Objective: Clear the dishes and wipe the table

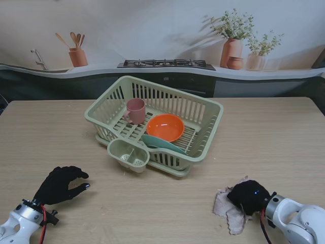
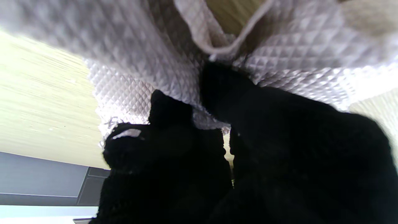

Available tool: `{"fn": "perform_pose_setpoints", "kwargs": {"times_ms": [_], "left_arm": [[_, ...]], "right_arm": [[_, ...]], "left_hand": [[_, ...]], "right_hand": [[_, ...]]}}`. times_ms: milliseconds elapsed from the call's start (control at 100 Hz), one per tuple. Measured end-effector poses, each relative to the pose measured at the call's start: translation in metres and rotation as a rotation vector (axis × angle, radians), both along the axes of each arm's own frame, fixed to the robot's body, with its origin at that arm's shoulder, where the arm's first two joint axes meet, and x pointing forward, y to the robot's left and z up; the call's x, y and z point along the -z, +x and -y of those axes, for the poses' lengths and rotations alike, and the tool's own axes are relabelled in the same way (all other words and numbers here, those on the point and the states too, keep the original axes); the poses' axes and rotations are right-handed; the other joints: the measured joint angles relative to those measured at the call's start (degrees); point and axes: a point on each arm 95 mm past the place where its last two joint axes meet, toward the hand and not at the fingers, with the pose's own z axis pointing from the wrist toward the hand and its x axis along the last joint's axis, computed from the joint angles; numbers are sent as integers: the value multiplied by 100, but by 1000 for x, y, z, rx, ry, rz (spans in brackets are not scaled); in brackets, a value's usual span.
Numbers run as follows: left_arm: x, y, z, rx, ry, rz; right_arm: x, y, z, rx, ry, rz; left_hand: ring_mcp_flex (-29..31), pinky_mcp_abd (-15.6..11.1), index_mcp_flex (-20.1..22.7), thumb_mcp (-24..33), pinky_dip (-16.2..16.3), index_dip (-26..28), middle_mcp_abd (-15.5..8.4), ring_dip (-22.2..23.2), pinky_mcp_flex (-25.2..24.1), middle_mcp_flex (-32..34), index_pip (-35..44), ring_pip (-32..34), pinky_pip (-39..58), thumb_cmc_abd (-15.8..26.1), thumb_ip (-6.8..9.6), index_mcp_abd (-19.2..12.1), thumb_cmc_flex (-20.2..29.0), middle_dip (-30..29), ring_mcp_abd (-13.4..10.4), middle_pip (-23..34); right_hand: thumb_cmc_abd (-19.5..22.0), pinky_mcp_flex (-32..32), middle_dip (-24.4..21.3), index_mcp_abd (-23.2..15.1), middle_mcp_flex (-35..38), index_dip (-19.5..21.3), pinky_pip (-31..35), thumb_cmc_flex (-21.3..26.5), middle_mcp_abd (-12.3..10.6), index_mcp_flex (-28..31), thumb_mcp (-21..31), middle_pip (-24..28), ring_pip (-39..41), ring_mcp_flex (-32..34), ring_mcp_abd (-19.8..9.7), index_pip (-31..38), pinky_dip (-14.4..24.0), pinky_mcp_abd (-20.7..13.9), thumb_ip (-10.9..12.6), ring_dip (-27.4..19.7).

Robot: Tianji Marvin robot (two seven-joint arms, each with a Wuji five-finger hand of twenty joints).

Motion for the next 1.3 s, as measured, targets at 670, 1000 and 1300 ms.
{"fn": "perform_pose_setpoints", "kwargs": {"times_ms": [670,1000,1300], "left_arm": [[0,-1,0,-8,-1,5],[0,-2,-1,-15,-7,13],[-2,-3,-3,-19,-16,22]], "right_arm": [[7,10,-94,-111,213,-146],[6,14,-104,-116,220,-120],[2,12,-36,-33,79,-6]], "left_hand": [[0,-8,0,-1,0,0,0,0,-3,0,5,0,0,1,0,0,0,0,0,0],[0,-10,0,-1,-1,0,0,0,-4,0,5,0,0,1,0,0,0,0,0,0],[0,-11,0,-1,-1,0,0,0,-9,0,5,0,0,1,0,0,0,0,0,0]], "right_hand": [[-11,-3,206,-30,-1,-45,9,-26,56,9,96,266,50,0,20,-140,-3,24,3,-1],[55,-9,144,-26,-1,-114,10,-47,20,9,-14,140,50,0,20,-267,-4,24,3,-1],[61,-13,10,-41,-1,-89,10,-4,20,8,-22,17,50,0,20,-85,-4,24,1,-1]]}}
